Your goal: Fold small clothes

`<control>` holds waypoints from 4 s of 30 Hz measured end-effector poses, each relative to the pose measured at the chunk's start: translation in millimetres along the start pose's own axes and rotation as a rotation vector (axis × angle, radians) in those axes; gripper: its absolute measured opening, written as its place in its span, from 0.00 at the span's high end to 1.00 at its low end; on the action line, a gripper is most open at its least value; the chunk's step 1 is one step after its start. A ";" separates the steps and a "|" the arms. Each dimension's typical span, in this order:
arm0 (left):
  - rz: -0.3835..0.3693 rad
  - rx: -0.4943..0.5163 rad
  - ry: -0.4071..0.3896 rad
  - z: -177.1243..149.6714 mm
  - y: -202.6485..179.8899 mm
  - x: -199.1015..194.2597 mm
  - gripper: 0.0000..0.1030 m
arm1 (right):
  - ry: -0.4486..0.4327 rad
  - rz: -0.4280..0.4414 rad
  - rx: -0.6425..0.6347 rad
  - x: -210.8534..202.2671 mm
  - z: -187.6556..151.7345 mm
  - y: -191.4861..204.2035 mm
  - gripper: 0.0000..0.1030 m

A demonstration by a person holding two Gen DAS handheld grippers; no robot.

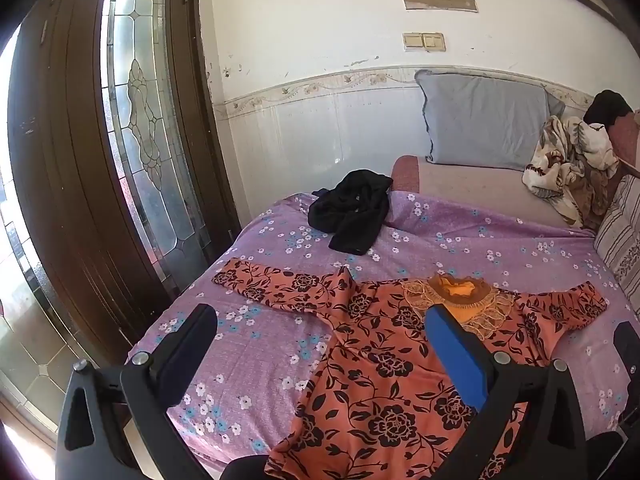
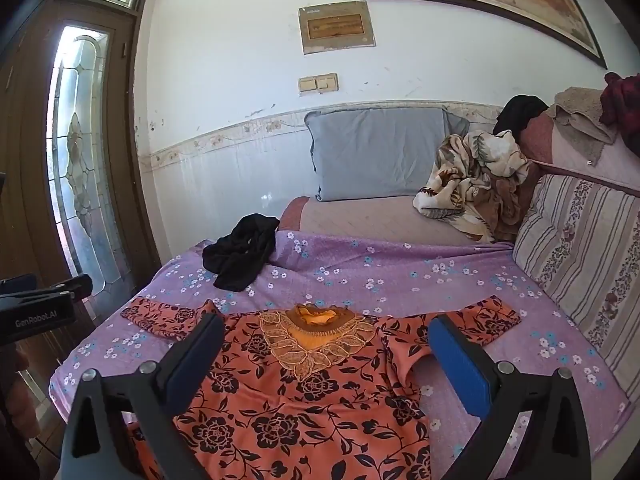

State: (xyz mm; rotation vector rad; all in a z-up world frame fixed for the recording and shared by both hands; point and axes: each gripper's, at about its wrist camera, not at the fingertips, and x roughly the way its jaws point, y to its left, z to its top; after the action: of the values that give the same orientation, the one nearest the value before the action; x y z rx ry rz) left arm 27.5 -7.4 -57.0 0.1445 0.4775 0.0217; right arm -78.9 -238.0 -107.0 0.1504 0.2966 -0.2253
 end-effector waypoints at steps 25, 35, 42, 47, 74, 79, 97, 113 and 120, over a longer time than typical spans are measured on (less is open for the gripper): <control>0.066 -0.062 -0.004 0.3 41.2 6.3 0.00 | -0.038 0.031 -0.047 4.6 -2.5 8.8 0.00; 0.069 -0.048 0.014 -0.8 31.9 16.9 0.00 | -0.042 0.030 -0.011 13.8 -4.7 3.7 0.00; 0.071 -0.028 0.029 -0.4 20.2 30.2 0.00 | -0.021 0.018 0.005 29.6 -4.1 -5.6 0.00; 0.074 0.000 0.043 1.4 4.8 44.9 0.00 | -0.016 0.009 0.050 48.1 0.1 -20.1 0.00; -0.205 0.080 0.581 -134.0 -132.2 284.9 0.00 | 0.366 -0.099 1.126 306.7 -117.7 -394.5 0.33; -0.187 0.062 0.529 -140.8 -135.9 274.2 0.00 | 0.318 -0.189 1.042 335.0 -103.5 -401.3 0.40; -0.046 -0.004 0.423 -98.6 -82.9 257.9 0.00 | 0.121 0.431 0.606 303.3 19.3 -199.3 0.94; 0.195 -0.319 0.425 -89.6 49.2 279.4 0.00 | 0.466 0.990 0.524 325.1 -29.4 36.7 0.07; 0.280 -0.440 0.448 -92.5 100.9 299.6 0.00 | 0.612 0.678 0.408 333.1 -56.6 6.5 0.22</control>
State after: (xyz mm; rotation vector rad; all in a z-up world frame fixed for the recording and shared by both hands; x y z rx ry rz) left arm 252.4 121.2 -260.5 -0.2332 0.8840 0.4376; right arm 217.6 -287.4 -261.5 0.7149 0.7839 0.4516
